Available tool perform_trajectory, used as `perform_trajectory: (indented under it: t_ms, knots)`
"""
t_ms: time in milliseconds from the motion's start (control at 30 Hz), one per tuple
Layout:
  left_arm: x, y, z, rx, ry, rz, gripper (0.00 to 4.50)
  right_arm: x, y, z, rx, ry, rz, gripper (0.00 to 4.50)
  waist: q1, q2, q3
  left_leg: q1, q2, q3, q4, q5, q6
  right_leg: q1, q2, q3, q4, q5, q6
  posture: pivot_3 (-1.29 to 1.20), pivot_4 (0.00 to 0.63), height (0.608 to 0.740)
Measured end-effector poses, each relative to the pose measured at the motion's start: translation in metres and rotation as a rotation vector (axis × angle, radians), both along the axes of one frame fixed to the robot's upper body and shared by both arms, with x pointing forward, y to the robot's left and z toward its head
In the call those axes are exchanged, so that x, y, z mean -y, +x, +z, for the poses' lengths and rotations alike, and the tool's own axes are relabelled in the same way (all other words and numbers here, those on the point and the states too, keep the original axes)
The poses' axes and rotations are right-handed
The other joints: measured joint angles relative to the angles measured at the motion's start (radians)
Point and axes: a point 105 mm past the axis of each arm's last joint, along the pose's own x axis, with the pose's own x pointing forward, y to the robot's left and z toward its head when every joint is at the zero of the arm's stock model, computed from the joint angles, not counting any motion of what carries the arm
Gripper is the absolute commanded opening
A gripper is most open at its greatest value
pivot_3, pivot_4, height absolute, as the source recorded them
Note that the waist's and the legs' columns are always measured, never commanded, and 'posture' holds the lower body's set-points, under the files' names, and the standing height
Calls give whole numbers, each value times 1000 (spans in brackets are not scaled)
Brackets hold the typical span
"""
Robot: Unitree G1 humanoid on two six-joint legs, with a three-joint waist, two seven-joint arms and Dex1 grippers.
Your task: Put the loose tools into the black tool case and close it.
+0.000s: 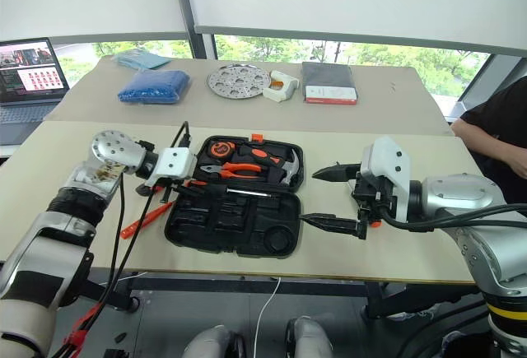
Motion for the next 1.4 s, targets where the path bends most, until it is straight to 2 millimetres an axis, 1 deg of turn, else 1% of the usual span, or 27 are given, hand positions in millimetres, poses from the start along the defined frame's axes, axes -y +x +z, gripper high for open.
perform_trajectory:
  t_ms: [100, 367, 433, 467, 567, 700, 767, 800, 867, 900, 933, 967, 1000, 1033, 1100, 1200, 1400]
  knots:
    - [0, 2, -7, -11, 15, 8, 894, 0, 1, 0, 4, 1, -10, 4500, 1, 0, 0, -1, 0, 0, 0, 0, 1, 0, 0, 0, 0, 0, 0, 0, 150, 718]
    - [-2, 8, -7, -10, 21, 34, 894, 0, 0, -1, 2, 5, -16, 4500, 4, 0, 0, -1, 0, -1, 2, -2, 4, 0, -1, -1, 0, 1, 2, 0, 150, 718]
    - [0, 8, -8, -18, 12, 35, 1897, 0, 0, -2, 1, 9, -15, 4500, 4, 0, 0, -1, -1, -1, 3, -2, 4, 0, -1, -1, 0, 1, 2, 0, 150, 718]
    - [1, 7, -8, -33, 13, 32, 2144, -1, 0, -2, 1, 11, -14, 4500, 4, 0, 0, -1, -1, -1, 3, -2, 4, 0, -1, -1, 0, 1, 2, 0, 150, 718]
    - [4, 6, -1, -57, -29, 27, 3171, -2, 0, -2, -1, 16, -9, 4500, 6, 0, 0, -2, -1, -1, 4, -2, 5, 0, 0, -1, 0, 1, 3, 0, 150, 718]
    - [11, 7, 12, -84, -107, 51, 3171, -2, 0, -3, -3, 18, -5, 4500, 5, 0, 0, -3, -1, -2, 6, -3, 6, 0, 0, -1, 0, 2, 3, 0, 150, 718]
    - [14, 8, 17, -94, -124, 61, 2613, -2, 0, -3, -3, 20, -4, 4500, 4, 0, 0, -3, -1, -2, 6, -3, 6, 0, 0, -1, 0, 2, 4, 0, 150, 718]
    - [14, 8, 18, -94, -129, 62, 2457, -3, 0, -3, -3, 22, -3, 4500, 4, 0, 0, -3, -1, -2, 6, -3, 6, 0, 0, -1, 0, 2, 4, 0, 150, 718]
    - [16, 8, 18, -100, -135, 63, 1708, -3, 0, -3, -2, 24, -3, 4500, 2, 0, 0, -3, -1, -2, 7, -3, 6, 1, 0, 0, 0, 2, 4, 0, 150, 718]
    - [17, 8, 17, -101, -136, 60, 1419, -3, 1, -3, -1, 24, -4, 4500, 2, 0, 0, -3, -1, -2, 7, -3, 6, 1, 0, -1, 0, 2, 4, 0, 150, 718]
    - [19, 8, 17, -101, -135, 57, 924, -3, 1, -3, -1, 25, -5, 4500, 2, 0, 0, -3, -1, -2, 7, -3, 6, 1, 0, -1, 0, 2, 4, 0, 150, 718]
    - [20, 8, 16, -102, -135, 54, 614, -3, 2, -4, -2, 26, -6, 4500, 2, 0, 0, -3, -1, -2, 7, -3, 6, 1, 0, -1, 0, 2, 4, 0, 150, 718]
    - [21, 8, 16, -104, -134, 51, 184, -3, 2, -4, -5, 28, -6, 4500, 2, 0, 0, -3, -1, -2, 7, -3, 6, 1, 0, -1, 0, 2, 4, 0, 150, 718]
    - [22, 8, 15, -103, -129, 48, 47, -4, 2, -5, -6, 30, -5, 4500, 2, 0, 0, -3, -1, -2, 7, -3, 6, 1, 0, -1, 0, 2, 4, 0, 150, 718]
    - [24, 7, 12, -97, -107, 30, 47, -4, 2, -6, -10, 29, -4, 4500, 3, 0, 0, -3, -1, -2, 7, -3, 6, 1, 0, -1, 0, 2, 4, 0, 150, 718]
    - [25, 5, 1, -100, -66, 15, 47, -4, 3, -6, -7, 26, -9, 4500, 3, 0, 0, -3, -1, -2, 7, -3, 6, 1, 0, -1, 0, 2, 4, 0, 150, 718]
    - [30, 8, -6, 4, 7, -19, 47, -3, 5, -7, -3, 33, -29, 4500, 4, 1, -1, 0, -1, -2, 8, -4, 8, 4, -3, 0, 0, 2, 4, 0, 150, 718]
